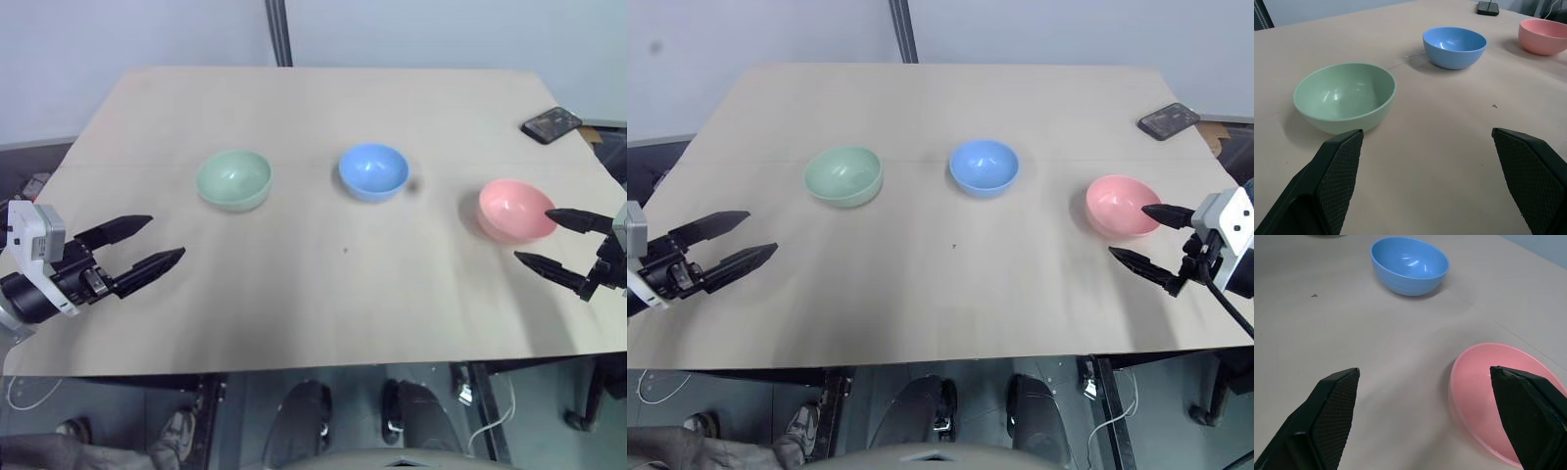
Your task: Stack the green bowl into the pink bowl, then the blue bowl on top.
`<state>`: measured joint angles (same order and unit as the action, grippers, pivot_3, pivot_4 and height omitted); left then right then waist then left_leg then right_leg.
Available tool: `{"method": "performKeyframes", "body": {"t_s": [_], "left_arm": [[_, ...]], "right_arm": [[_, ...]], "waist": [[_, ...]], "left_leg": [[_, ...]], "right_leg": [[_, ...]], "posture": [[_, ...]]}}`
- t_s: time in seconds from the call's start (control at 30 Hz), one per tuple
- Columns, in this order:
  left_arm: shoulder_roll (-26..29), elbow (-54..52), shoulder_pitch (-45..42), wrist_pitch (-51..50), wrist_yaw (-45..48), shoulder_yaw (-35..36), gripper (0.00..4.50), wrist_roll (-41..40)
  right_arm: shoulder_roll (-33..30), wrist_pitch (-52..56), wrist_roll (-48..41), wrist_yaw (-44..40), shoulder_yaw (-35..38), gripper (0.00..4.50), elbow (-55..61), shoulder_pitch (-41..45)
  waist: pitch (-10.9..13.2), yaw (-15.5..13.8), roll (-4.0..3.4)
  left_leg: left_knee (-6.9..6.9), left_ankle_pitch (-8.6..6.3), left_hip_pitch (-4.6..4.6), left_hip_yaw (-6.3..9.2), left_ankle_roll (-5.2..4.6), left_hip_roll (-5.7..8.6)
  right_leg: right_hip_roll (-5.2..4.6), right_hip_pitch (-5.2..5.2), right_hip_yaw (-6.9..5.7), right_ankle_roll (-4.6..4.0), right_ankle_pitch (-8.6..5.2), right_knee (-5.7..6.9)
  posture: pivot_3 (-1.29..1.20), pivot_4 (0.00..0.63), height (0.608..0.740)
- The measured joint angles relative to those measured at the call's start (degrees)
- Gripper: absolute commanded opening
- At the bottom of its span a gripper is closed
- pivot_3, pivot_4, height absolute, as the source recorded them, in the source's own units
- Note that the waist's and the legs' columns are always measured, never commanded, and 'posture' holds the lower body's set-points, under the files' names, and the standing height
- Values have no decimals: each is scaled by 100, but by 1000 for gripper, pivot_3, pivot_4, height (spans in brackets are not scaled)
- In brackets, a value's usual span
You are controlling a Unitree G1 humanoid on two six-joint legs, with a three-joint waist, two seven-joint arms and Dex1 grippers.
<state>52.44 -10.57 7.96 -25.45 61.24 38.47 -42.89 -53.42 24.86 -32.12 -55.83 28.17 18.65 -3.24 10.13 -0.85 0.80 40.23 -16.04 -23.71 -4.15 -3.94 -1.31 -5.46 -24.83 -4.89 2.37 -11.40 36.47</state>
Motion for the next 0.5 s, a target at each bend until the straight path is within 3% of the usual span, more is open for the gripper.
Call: {"method": "performKeyframes", "body": {"t_s": [0.5], "left_arm": [[-266, -17, -749, -46, -158, -465, 4448, -5]], "right_arm": [[118, 104, 557, 721, -1011, 4500, -68, 937]], "waist": [[1, 4, -1]], "left_leg": [[0, 2, -2, -8, 1, 1]], "right_leg": [[5, 0, 3, -13, 12, -7]], "posture": [[0, 150, 740]]}}
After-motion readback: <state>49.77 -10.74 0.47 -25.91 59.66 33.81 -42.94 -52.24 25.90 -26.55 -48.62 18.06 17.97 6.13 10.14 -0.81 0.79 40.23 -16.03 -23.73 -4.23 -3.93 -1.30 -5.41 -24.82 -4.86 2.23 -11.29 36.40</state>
